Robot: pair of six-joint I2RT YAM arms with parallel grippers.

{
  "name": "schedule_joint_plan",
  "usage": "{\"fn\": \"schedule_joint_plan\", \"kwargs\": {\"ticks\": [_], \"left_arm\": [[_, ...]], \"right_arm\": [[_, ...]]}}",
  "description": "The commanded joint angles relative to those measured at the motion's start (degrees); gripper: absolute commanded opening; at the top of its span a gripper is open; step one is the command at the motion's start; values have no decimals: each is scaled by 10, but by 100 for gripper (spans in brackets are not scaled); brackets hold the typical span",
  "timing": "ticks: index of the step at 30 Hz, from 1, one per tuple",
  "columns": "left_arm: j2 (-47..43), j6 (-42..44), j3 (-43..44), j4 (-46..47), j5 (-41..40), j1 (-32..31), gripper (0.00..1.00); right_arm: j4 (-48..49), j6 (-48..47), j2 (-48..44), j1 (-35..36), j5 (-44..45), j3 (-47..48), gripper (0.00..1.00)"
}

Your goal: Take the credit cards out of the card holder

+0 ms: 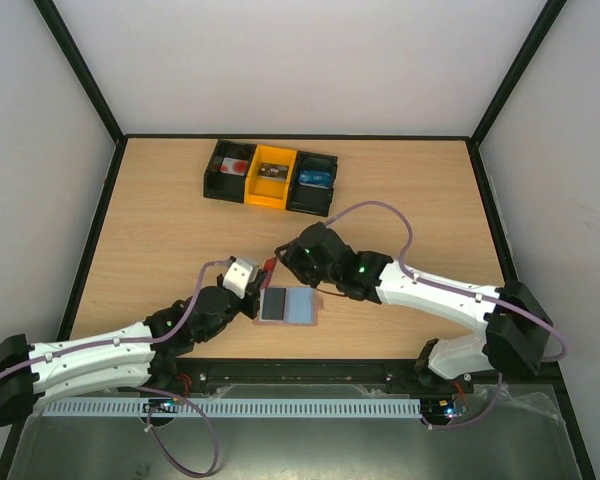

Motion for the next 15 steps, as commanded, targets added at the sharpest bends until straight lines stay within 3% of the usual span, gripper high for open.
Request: {"fn": "schedule_joint_plan", "kwargs": {"ticks": [1, 10, 15], "left_arm": [[0, 29, 11, 15, -17, -8, 3], [35, 49, 28, 27, -13, -17, 3], [46, 64, 31, 34, -11, -22, 3]], "right_arm": [[24, 29, 22, -22, -69, 2, 40], [22, 19, 56, -27, -104, 29, 39], [44, 16, 62, -27, -121, 11, 32]]}}
